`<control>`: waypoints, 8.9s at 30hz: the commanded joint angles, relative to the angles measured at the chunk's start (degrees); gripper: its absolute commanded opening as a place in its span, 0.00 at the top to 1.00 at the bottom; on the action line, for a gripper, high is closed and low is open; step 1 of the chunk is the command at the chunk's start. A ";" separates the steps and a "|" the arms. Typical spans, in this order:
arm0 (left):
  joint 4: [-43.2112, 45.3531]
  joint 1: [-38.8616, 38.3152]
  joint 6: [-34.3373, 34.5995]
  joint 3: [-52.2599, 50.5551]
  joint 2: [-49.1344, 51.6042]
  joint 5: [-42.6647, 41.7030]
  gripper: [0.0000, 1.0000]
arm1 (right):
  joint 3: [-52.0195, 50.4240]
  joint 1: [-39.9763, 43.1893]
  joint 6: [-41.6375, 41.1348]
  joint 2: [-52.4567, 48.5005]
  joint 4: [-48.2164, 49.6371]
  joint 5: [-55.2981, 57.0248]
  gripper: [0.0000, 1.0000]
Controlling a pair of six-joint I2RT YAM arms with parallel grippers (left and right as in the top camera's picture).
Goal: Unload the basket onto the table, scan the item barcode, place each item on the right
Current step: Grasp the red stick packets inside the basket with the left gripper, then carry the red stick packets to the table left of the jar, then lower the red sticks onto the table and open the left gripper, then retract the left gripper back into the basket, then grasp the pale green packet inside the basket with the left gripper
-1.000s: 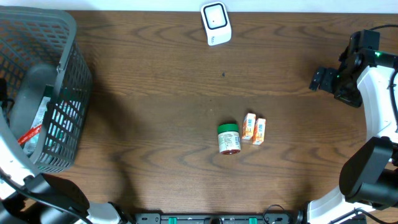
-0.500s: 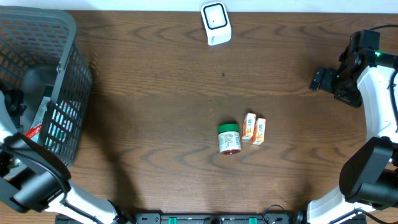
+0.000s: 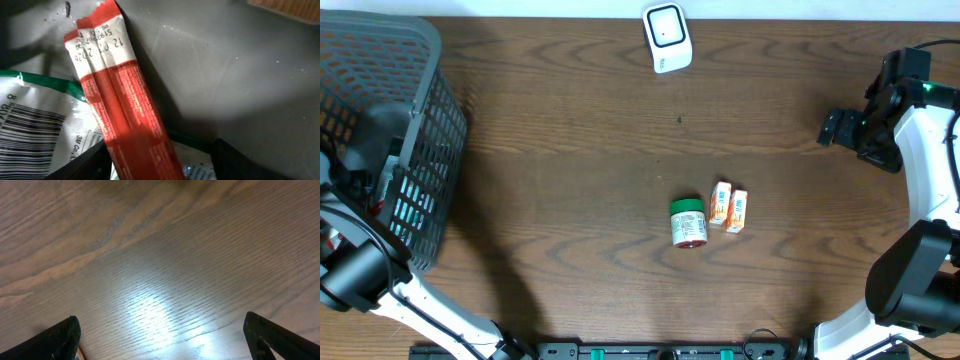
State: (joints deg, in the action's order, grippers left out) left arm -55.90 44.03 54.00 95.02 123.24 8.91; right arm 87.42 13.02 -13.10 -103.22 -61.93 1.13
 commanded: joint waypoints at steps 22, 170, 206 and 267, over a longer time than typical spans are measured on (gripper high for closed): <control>0.96 -0.35 -3.89 1.33 -35.80 -8.81 0.92 | 0.66 -0.04 0.52 0.68 -0.02 0.52 0.01; 10.12 -8.37 -26.75 -14.93 -14.82 -9.27 0.11 | 0.66 -0.04 0.52 0.66 -0.04 0.52 0.01; 0.72 -8.33 -20.06 -8.76 -25.66 -9.94 0.54 | 0.66 -0.04 0.52 0.66 -0.04 0.52 0.01; 24.55 -8.37 3.76 -31.69 -23.23 -1.33 0.12 | 0.66 0.02 0.52 0.66 -0.04 0.52 0.01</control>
State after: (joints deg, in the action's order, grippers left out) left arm -32.62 35.64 57.23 65.65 99.24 6.00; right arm 87.42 13.02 -13.10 -103.24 -61.93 1.13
